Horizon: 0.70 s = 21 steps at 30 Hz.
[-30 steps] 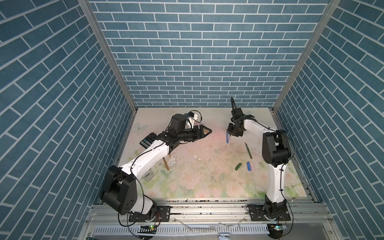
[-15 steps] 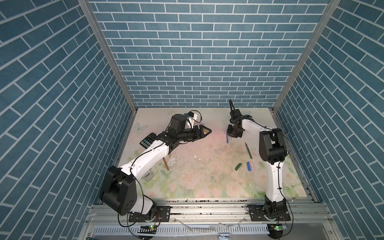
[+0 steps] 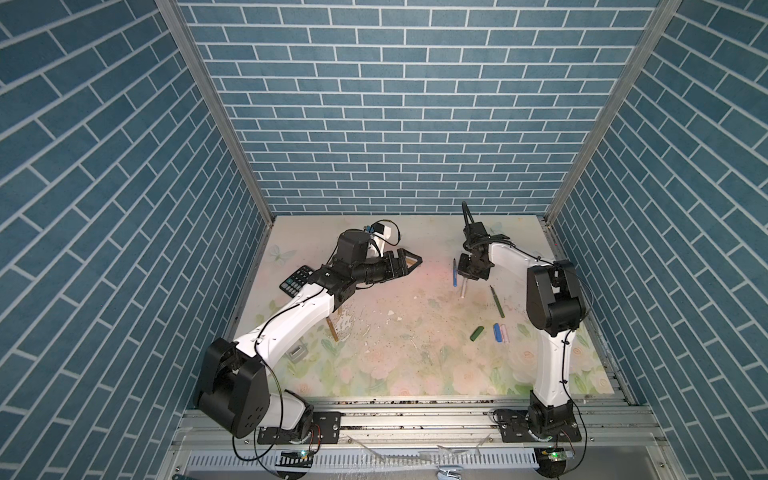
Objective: Insert the pens into the pen caps
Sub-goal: 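Grasp the white-and-pink pen with the right gripper and lift it, then bring the pen to the left gripper and close the left gripper on it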
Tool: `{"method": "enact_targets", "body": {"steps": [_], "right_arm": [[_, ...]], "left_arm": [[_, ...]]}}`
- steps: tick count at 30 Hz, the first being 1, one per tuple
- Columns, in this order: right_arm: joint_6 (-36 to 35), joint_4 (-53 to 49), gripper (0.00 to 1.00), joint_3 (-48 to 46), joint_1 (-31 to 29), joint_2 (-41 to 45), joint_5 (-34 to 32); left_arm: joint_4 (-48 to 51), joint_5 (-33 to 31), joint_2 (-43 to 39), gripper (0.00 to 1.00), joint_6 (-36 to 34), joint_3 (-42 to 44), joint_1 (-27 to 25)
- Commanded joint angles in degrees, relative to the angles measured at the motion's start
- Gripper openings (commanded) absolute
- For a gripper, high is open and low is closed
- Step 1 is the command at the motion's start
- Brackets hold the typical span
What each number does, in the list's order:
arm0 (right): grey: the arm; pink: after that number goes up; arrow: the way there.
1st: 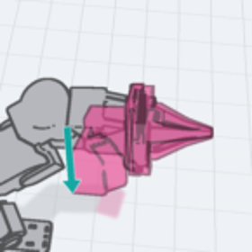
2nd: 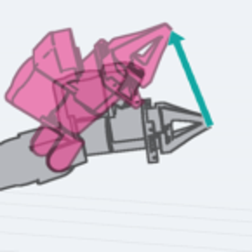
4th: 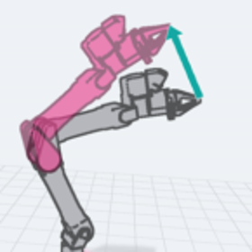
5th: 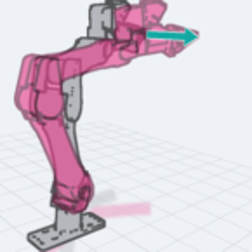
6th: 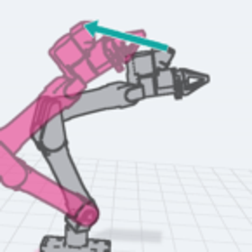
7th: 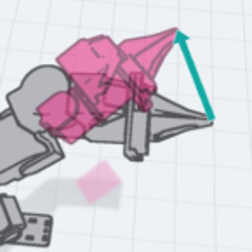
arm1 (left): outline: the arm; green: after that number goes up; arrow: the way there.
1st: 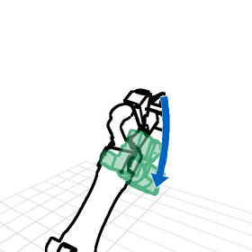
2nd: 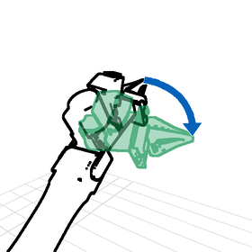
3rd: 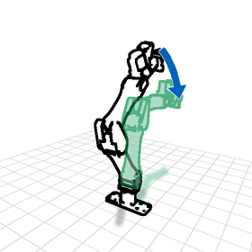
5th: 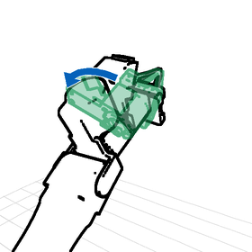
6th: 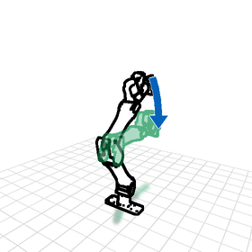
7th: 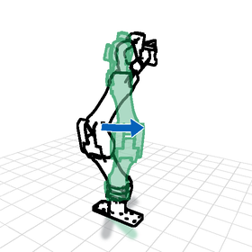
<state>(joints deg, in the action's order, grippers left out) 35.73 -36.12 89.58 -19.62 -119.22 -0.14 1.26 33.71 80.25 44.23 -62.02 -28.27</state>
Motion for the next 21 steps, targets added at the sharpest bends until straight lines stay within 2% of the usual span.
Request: {"method": "enact_targets", "body": {"steps": [1,5,8,10,11,13,17,21], "right_arm": [[0.33,5.12,0.04,-4.77,-0.33,9.02,-1.76],[-0.07,10.73,0.04,-12.49,-0.33,17.29,-1.33],[-0.31,12.61,0.04,-16.68,-0.42,23.34,-1.20],[-0.47,14.74,0.04,-19.63,-0.66,27.46,-0.31],[-0.40,15.84,0.03,-21.10,-0.86,29.72,-0.21],[0.19,18.10,0.03,-23.73,-1.76,33.93,-0.33],[1.79,22.86,0.03,-28.90,-5.13,42.14,-1.13],[3.83,27.60,0.02,-33.51,-9.48,48.63,-1.74]], "left_arm": [[-4.48,-2.73,-0.84,1.00,0.13,2.28,2.34],[-7.52,-3.17,-0.23,1.00,1.50,4.32,5.38],[-10.40,-0.01,1.04,0.98,-0.53,4.70,5.95],[-10.68,3.36,2.50,0.84,-3.62,3.02,5.09],[-7.69,4.12,3.39,0.80,-5.78,1.21,4.24],[-2.93,4.69,5.00,0.77,-9.32,-1.38,2.27],[-6.36,7.01,5.98,0.73,-11.58,-0.63,-3.31],[-5.56,8.64,6.76,0.67,-17.81,-1.10,-8.73]]}}
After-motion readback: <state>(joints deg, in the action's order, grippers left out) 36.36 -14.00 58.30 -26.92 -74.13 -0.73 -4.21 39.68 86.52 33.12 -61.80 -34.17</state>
